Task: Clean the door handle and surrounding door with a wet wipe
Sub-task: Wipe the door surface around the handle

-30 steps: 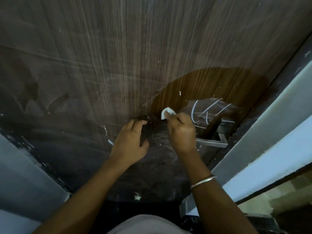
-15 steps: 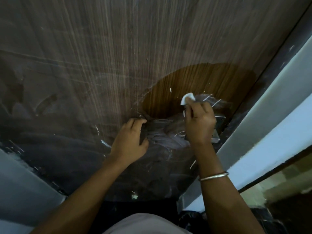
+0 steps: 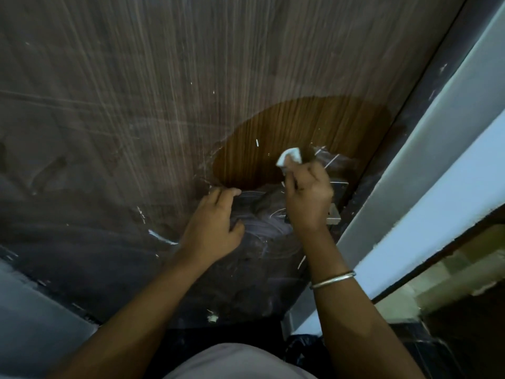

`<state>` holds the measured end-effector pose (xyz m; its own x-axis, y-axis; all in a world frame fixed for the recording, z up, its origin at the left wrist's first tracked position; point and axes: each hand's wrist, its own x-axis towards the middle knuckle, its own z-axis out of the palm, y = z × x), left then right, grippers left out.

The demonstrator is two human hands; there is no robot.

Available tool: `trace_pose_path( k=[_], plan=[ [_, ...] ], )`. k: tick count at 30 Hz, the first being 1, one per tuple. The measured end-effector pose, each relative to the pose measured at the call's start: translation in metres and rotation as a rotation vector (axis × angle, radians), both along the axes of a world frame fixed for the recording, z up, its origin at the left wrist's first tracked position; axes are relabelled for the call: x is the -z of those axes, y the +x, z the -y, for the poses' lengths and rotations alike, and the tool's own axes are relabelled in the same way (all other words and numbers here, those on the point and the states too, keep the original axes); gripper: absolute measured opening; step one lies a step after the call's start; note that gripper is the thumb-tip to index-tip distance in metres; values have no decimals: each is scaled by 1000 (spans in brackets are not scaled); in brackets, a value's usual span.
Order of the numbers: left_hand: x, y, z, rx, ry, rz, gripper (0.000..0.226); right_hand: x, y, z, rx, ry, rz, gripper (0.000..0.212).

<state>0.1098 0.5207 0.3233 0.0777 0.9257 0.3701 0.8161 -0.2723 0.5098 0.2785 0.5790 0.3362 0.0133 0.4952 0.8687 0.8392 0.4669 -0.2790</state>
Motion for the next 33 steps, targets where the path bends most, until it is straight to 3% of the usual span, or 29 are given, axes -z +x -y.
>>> trace_pose_path(
  k=[3,8,10,14,16,19,21,23,26,27,33],
  plan=[
    [-3,6,-1,43,13,-11,55,9,5,4,-26,-46,16,18],
    [-3,4,-3,31,34,2,53,-17,40,-1,138,-7,-473,14],
    [-2,7,-3,31,23,-3,53,-17,37,-3,139,-3,-462,15],
    [-4,18,-2,68,24,-12,53,5,12,4,1,-40,-82,17],
    [-4,19,-2,81,31,-10,53,2,21,3,6,-55,-164,14],
    [-2,14,-4,70,34,0,53,-15,46,0,142,-18,-465,14],
    [0,13,-6,60,25,7,54,-21,46,-3,185,1,-517,17],
    [0,16,-7,62,15,5,54,-21,27,-2,119,29,-396,19],
    [-3,19,-10,77,16,1,55,-9,0,3,13,-12,-17,22],
    [-4,18,-10,79,18,4,55,-8,0,2,3,-25,19,20],
    [-1,5,-11,34,11,26,55,-9,57,-1,166,-43,-523,13]
  ],
)
